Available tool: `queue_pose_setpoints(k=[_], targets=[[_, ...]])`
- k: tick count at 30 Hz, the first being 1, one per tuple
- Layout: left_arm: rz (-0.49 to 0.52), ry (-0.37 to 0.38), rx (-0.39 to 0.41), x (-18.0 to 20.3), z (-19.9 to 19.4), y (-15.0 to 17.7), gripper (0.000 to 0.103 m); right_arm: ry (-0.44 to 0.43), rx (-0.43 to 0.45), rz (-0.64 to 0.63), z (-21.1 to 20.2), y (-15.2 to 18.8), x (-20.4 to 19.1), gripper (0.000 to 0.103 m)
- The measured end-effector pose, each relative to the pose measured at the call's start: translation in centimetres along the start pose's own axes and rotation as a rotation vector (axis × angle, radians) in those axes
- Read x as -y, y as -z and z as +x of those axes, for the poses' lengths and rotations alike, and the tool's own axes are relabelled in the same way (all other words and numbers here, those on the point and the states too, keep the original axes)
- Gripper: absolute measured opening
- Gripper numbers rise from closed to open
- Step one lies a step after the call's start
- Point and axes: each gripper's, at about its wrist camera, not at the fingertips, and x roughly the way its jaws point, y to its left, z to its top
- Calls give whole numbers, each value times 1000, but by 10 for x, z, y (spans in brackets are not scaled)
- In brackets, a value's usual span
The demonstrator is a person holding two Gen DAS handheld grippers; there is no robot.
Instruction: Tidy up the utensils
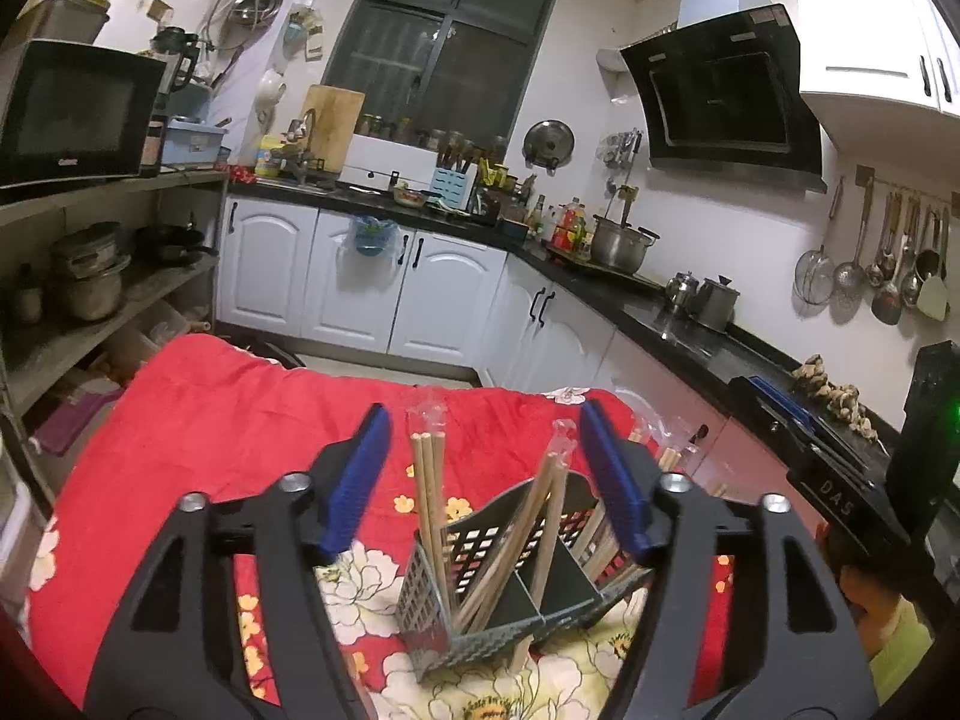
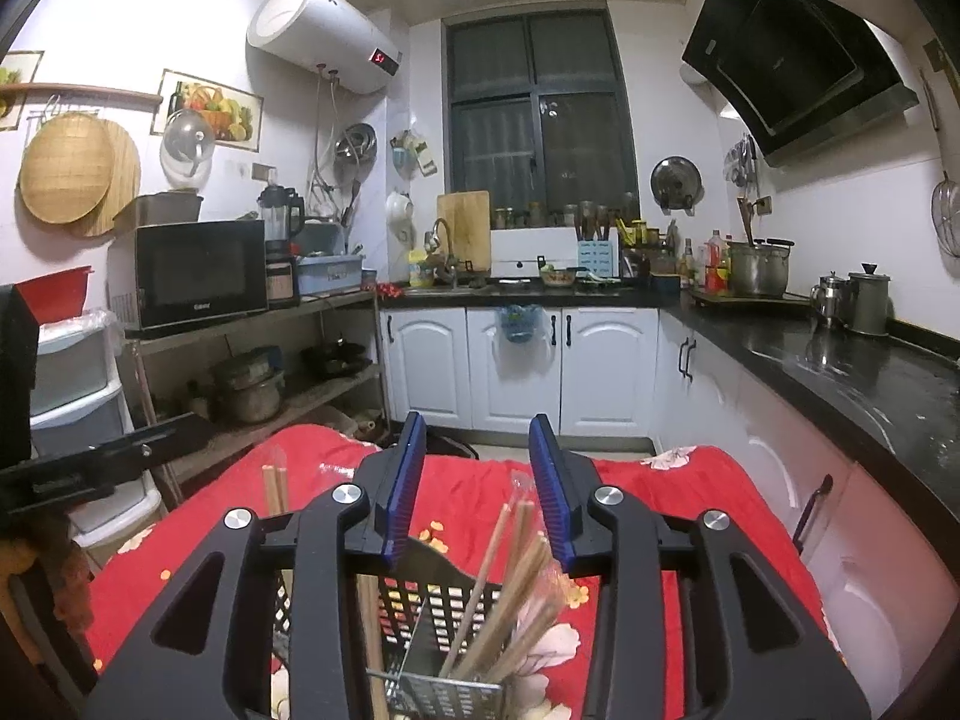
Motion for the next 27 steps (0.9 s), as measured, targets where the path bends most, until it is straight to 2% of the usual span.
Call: queue_pose_setpoints(k=[5, 7, 14, 19, 27], targets=[[25, -10, -2, 6, -12, 5, 88, 0, -13, -18, -9, 3, -5, 40], [28, -14, -6, 7, -17, 7, 92, -3, -14, -21, -14, 3, -6, 45], [28, -36, -3, 7, -39, 16, 93, -17, -19, -39, -33, 6, -13, 54], [23, -60, 1, 8, -54, 22, 93, -35, -22, -54, -49, 11, -20, 66], [34, -129, -3, 10, -92, 41, 93, -89, -53, -50, -71, 25, -32, 80]])
